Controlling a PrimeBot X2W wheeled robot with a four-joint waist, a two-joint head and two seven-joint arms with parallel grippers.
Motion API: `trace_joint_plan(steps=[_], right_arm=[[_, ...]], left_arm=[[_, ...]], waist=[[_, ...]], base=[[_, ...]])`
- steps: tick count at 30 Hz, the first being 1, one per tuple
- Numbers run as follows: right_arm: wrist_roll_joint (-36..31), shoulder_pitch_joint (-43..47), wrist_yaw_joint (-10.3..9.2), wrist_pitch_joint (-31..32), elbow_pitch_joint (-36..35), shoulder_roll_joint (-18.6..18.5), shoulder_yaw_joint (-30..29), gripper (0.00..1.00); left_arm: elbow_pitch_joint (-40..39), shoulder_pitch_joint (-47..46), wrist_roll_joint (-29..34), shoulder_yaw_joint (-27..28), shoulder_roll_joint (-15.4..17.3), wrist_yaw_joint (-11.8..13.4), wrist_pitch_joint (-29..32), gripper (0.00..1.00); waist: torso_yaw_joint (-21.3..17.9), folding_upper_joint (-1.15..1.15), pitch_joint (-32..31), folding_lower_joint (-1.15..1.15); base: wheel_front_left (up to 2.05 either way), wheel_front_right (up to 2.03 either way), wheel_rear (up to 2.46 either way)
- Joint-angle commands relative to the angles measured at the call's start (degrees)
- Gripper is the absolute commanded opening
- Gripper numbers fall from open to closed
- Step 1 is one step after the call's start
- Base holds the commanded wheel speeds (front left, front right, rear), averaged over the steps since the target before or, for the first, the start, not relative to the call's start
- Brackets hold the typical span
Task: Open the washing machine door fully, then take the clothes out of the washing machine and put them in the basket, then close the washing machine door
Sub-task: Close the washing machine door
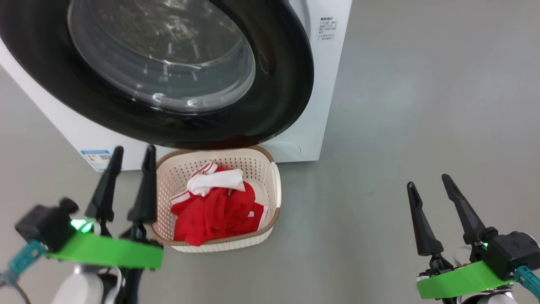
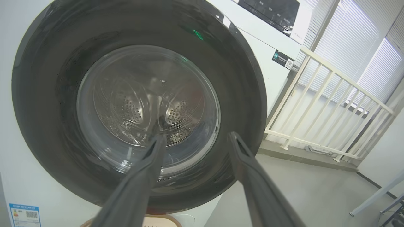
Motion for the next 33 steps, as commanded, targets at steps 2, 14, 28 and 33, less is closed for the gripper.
trace_joint_plan(steps=[2, 14, 28, 33], right_arm=[[-1.2, -0.2, 0.36, -0.4, -1.4, -0.8, 1.0, 1.0], [-3.8, 1.8, 0.36, -0.4, -2.7, -0.8, -0.1, 1.0], [-2.9, 4.5, 0.36, -0.4, -4.2, -0.8, -1.5, 1.0], [-2.6, 4.9, 0.36, -0.4, -4.4, -0.8, -1.6, 1.0]], left_arm=[[-2.2, 0.9, 3.7, 1.7, 2.7, 0.6, -1.2, 1.0], [-8.1, 10.5, 17.1, 5.3, 1.6, 2.6, -2.2, 1.0], [-11.8, 19.1, 23.6, 9.5, -2.5, 2.9, -2.2, 1.0], [-11.9, 19.8, 25.4, 10.0, -3.3, 2.2, -2.2, 1.0]], waist=[[0.0, 0.0, -1.3, 0.0], [-0.3, 0.0, -3.7, 0.0], [-0.2, 0.0, -4.6, 0.0], [0.0, 0.0, -4.4, 0.0]], base=[[0.0, 0.0, 0.0], [0.0, 0.0, 0.0], [0.0, 0.0, 0.0], [0.0, 0.0, 0.0]])
